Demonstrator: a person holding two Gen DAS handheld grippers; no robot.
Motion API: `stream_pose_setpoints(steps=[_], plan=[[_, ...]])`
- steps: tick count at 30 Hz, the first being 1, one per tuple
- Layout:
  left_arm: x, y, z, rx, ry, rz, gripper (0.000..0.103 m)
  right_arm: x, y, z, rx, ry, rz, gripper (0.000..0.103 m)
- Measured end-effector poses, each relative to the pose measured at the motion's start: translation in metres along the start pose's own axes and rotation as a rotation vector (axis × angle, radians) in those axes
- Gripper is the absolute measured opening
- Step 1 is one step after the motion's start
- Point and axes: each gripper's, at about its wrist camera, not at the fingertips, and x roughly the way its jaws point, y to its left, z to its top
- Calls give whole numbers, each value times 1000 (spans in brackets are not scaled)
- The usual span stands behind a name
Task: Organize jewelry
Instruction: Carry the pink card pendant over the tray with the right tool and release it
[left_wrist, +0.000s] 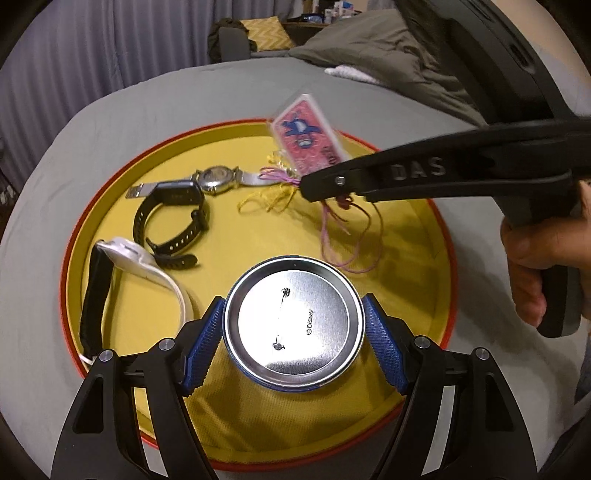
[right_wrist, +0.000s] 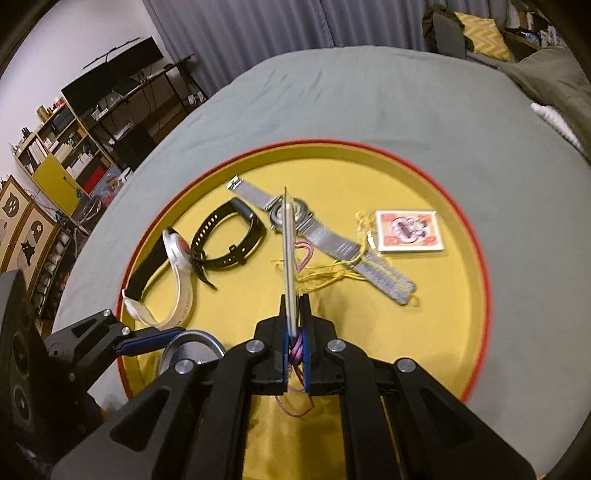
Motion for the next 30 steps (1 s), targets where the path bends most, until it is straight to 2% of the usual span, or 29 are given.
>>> stream_pose_setpoints(steps=[4,11,27,28,30], plan=[[7,4,-8,-21,16,2,72,10,8,1,-23,16,10,6],[8,-3,-14,31,4,51,72,28,10,-6,-38,60,0,6],[3,-4,-18,23,-10,50,72,26,11,-4,-68,57,-36,6],[3,-5,-18,24,-12,51,72,26,11,-4,-72,57,-32,10],[2,-4,-18,22,-14,52,72,27,15,-3,-83,48,-30,39]])
